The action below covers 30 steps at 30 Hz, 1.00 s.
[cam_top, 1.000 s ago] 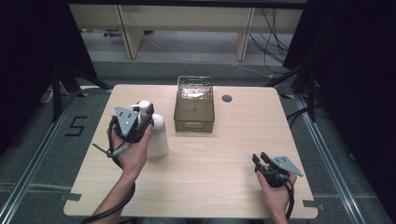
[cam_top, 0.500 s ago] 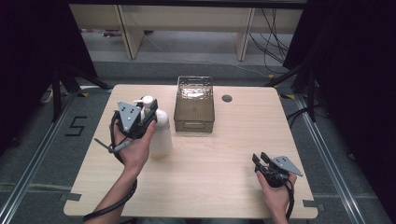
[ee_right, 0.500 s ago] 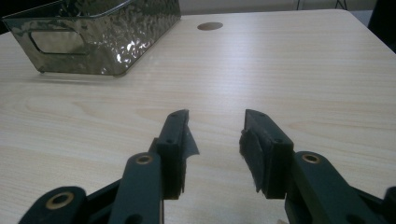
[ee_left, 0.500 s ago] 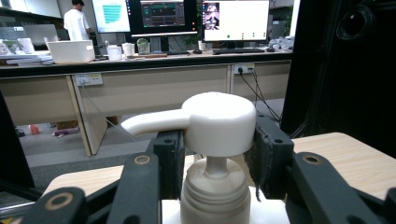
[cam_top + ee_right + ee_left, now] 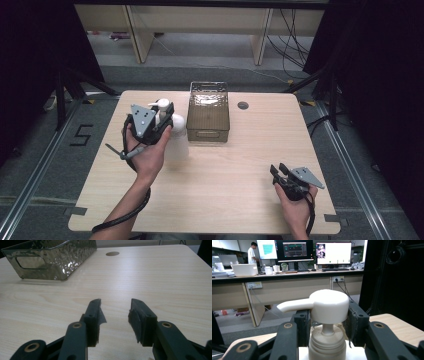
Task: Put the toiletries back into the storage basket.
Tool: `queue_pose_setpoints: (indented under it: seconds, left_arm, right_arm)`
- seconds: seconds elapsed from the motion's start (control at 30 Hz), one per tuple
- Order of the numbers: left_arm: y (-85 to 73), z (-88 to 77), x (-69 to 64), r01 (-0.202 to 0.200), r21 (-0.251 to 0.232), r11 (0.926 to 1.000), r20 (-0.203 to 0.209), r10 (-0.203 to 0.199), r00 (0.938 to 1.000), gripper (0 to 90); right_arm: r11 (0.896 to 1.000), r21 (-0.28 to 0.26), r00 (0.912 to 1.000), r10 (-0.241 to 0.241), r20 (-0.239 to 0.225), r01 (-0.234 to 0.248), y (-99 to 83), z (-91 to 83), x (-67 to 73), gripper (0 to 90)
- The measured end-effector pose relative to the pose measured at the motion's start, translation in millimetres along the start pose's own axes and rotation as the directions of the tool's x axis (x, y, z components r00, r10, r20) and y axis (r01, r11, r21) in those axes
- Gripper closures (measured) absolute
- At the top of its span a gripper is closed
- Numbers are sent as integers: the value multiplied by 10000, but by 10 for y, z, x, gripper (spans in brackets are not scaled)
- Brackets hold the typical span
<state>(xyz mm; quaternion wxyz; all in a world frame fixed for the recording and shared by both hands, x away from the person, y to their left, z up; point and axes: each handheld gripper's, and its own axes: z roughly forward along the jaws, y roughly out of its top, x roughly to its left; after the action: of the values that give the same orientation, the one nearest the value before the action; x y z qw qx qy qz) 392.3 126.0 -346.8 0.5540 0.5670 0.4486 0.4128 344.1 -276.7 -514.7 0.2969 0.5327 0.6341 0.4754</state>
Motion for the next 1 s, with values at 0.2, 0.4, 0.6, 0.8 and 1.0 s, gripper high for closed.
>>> queue_pose_setpoints:
  seconds: [0.2, 0.4, 0.6, 0.8, 1.0]
  left_arm:
    - [36, 28, -44, 14, -59, 10000, 115, -14, 9999, 595]
    - [72, 56, -80, 4, -128, 9999, 179, -2, 9998, 595]
    - [101, 86, -105, 2, -150, 9999, 249, 2, 9997, 595]
    - [131, 120, -132, 29, -185, 9998, 339, -22, 9994, 595]
    - [168, 157, -169, 49, -145, 9999, 416, -43, 9991, 596]
  right_arm:
    - [10000, 8, 10000, 13, 7, -13, 0, -1, 0, 611]
    - [9999, 157, 9998, 39, -190, -36, 4, -13, -13, 610]
    - [9999, 138, 9998, -23, -180, 25, 5, -12, -20, 609]
    - [9991, 411, 9997, -69, 234, 60, 14, -31, 0, 610]
    - [9998, 148, 9996, -146, 259, 143, 8, -19, -10, 609]
